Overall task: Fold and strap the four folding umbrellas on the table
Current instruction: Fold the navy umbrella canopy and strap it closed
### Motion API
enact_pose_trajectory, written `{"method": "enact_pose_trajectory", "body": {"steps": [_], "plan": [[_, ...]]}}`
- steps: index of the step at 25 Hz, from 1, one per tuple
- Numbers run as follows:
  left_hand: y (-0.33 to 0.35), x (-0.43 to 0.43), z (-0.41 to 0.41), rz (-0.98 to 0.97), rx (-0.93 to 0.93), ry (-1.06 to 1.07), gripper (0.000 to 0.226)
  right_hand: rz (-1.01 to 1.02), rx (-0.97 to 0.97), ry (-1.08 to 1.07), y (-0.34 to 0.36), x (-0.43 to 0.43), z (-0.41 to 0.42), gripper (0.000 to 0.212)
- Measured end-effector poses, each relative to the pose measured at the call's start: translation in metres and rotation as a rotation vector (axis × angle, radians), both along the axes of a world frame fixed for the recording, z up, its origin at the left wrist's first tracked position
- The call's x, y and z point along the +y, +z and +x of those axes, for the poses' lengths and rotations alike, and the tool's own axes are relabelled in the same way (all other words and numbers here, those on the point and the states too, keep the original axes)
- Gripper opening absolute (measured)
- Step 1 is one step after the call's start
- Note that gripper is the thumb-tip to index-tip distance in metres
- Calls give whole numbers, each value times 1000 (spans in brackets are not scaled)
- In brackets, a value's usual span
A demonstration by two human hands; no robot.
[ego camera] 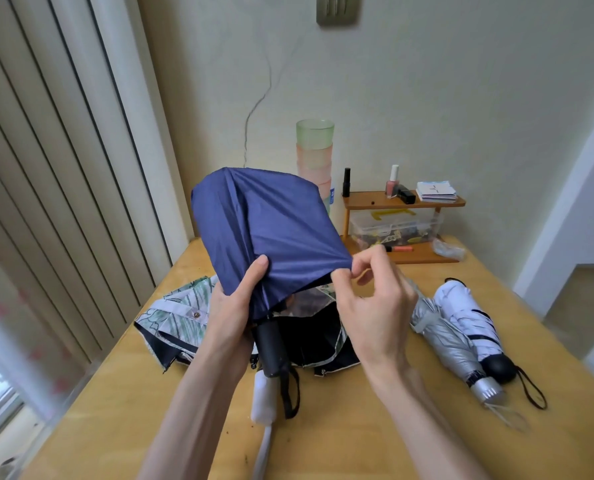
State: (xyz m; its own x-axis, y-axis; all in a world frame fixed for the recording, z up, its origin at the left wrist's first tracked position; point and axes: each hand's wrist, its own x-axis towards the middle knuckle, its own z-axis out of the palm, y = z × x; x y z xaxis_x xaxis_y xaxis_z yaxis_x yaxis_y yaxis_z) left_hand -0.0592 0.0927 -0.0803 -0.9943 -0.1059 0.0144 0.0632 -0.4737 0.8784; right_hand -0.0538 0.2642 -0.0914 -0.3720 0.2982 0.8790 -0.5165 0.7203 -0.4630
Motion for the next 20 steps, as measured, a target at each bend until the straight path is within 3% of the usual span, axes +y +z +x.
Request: {"method": "enact_pose_trajectory", "body": {"steps": [2,5,11,15,20], "plan": [[1,0,0,5,6,17,45,-54,-52,101,-1,-5,2,26],[1,3,1,-3,11,12,42,-183,-291,389,5,-7,2,45],[-1,-9,-1,-31,32,90,45,-263,-90,203,16,19,-1,33],[-1,-4,0,-99,65,45,39,-268,-212,357,17,16,-3,37],[-3,-12,-3,-99,51,81,48,-295,-156,252,16,29,-6,44]]}}
